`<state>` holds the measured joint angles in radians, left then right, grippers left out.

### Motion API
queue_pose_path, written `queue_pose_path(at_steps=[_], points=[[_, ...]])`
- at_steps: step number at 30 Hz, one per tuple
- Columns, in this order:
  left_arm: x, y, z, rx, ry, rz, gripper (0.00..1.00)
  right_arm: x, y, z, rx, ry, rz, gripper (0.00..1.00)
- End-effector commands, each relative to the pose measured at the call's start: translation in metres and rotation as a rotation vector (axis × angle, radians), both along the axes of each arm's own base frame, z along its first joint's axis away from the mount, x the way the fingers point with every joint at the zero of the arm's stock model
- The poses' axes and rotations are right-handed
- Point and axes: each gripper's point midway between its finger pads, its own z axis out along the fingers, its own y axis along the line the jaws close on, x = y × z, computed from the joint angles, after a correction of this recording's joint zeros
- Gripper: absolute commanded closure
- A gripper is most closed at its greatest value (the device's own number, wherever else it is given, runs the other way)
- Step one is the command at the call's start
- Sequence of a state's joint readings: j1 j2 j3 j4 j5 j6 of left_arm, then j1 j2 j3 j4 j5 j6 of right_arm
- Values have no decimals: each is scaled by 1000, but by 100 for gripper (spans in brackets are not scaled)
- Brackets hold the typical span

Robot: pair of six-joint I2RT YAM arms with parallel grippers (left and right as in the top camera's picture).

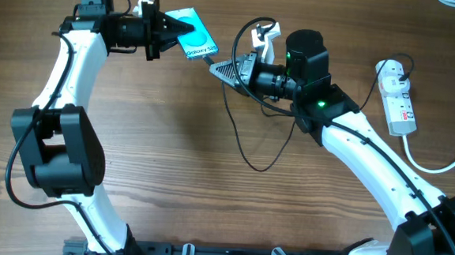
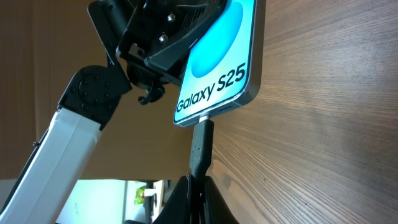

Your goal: Plug charger to phone and switch on socket

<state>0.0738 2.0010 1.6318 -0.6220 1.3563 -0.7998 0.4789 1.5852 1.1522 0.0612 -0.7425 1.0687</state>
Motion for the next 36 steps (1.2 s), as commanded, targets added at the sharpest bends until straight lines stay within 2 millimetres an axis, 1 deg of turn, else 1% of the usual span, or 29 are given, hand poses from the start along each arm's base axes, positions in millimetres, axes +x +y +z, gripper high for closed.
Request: queue_pose_path(at_steps=[1,6,12,19,23,28,36], points=[[-11,-5,24,-75,-32,-56,96,13,-12,8,-18,-55,-78,96],[-13,-6,24,-77,-18,-59,96,15,-13,6,-26,-54,-95,96],[-18,-23,24,-77,-21,-97,96,16,-13,4,-28,-49,-98,96],[-20,-29,24,-77,-20,-111,96,16,-12,3,-30,-48,-99,96],[-24,-40,24,-77,-20,-136,96,17,-3,-11,-45,-19,-100,96],[-28,-48,24,-77,-20,-156,96,23,-1,-23,-50,2,-106,96],[-27,-49,24,-76,-34,-158,96,24,-1,-22,-52,-3,-115,96]])
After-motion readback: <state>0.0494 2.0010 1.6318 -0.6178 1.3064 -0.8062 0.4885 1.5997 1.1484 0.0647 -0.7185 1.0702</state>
